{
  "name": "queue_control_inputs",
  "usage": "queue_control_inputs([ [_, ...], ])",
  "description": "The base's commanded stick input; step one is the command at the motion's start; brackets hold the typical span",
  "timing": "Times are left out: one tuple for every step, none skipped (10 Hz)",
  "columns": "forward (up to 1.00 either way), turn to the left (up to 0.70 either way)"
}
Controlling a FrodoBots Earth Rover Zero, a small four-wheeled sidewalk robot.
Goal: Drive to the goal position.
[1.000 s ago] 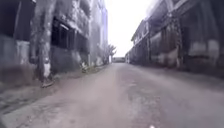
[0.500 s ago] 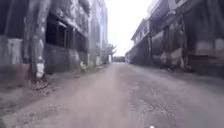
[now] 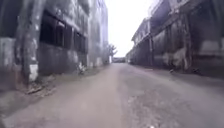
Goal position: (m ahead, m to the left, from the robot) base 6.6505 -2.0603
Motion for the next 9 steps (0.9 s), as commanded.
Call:
queue_control_inputs([
  [0.5,0.0],
  [0.5,0.0],
  [0.5,0.0],
  [0.5,0.0],
  [0.5,0.0],
  [0.5,0.0],
  [0.5,0.0],
  [0.5,0.0],
  [0.5,0.0],
])
